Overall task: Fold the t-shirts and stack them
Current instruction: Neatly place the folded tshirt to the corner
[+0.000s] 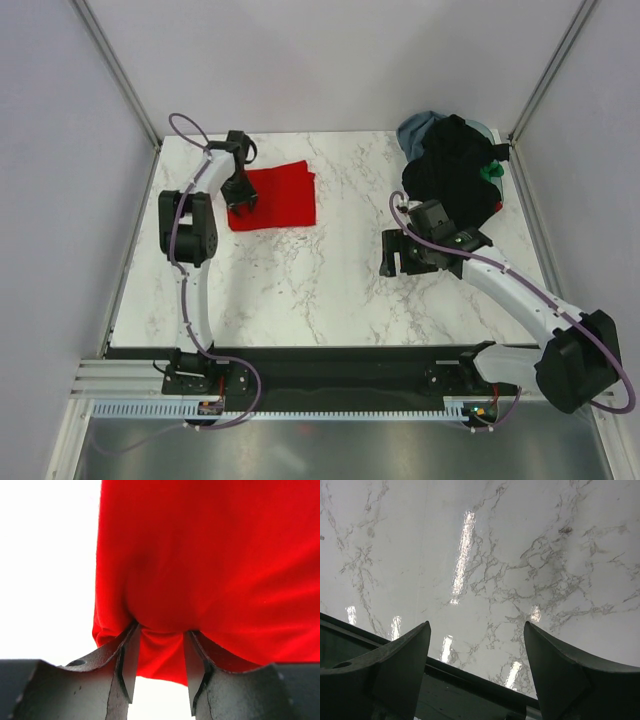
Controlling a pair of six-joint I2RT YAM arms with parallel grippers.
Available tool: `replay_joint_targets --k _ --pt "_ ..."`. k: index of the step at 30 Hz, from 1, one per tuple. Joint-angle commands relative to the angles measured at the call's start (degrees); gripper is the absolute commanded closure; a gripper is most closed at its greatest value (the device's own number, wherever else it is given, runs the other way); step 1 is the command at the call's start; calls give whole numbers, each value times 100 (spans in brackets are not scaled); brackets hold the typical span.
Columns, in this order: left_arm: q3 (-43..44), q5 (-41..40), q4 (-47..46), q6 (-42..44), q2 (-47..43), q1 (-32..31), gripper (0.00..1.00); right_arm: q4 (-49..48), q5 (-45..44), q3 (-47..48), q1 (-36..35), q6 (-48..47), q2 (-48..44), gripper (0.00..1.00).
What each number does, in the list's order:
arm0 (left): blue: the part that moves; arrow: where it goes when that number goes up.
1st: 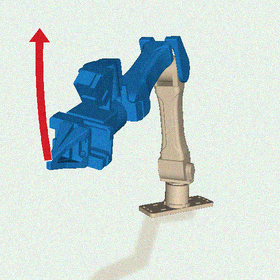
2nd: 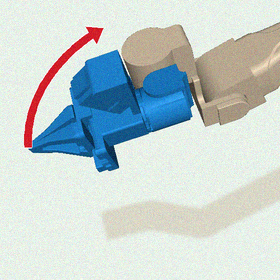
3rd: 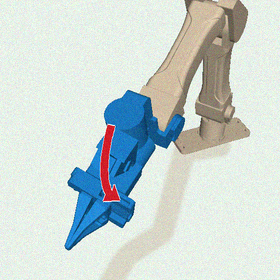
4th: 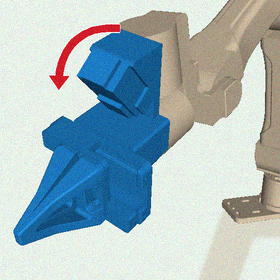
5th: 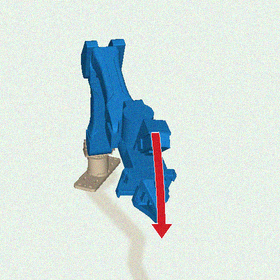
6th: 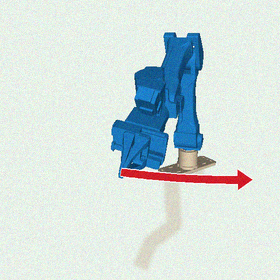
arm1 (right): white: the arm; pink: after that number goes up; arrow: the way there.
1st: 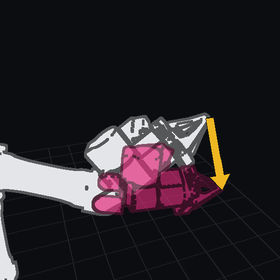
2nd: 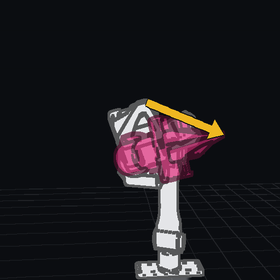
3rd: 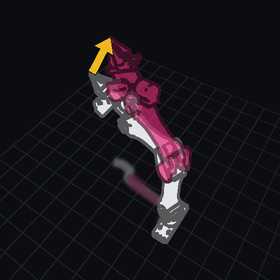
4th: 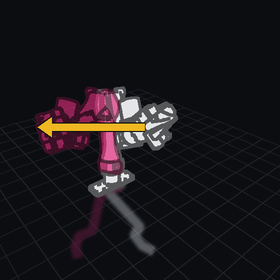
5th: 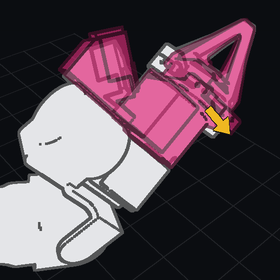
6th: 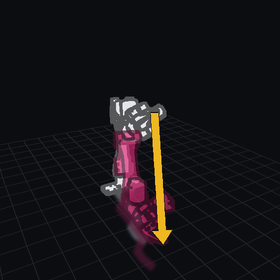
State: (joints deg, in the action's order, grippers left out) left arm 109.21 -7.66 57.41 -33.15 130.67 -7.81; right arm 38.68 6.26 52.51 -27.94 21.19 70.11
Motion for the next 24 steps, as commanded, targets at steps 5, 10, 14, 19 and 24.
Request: replay_joint_targets --k 5,10,14,19,24 --pt "2872 -2107 1062 976 1556 1201 49 -308 278 -180 26 -71 318 17" --pt "3722 -2345 878 1144 1094 1318 43 -457 578 -171 17 -45 635 17" --pt "3118 -2143 615 1117 259 1186 41 -607 674 -127 17 60 811 17" --pt "2169 -1426 439 1012 -558 966 42 -668 771 -31 -18 236 847 17" --pt "1569 60 -123 985 -693 852 45 -625 754 -92 -62 342 680 17"
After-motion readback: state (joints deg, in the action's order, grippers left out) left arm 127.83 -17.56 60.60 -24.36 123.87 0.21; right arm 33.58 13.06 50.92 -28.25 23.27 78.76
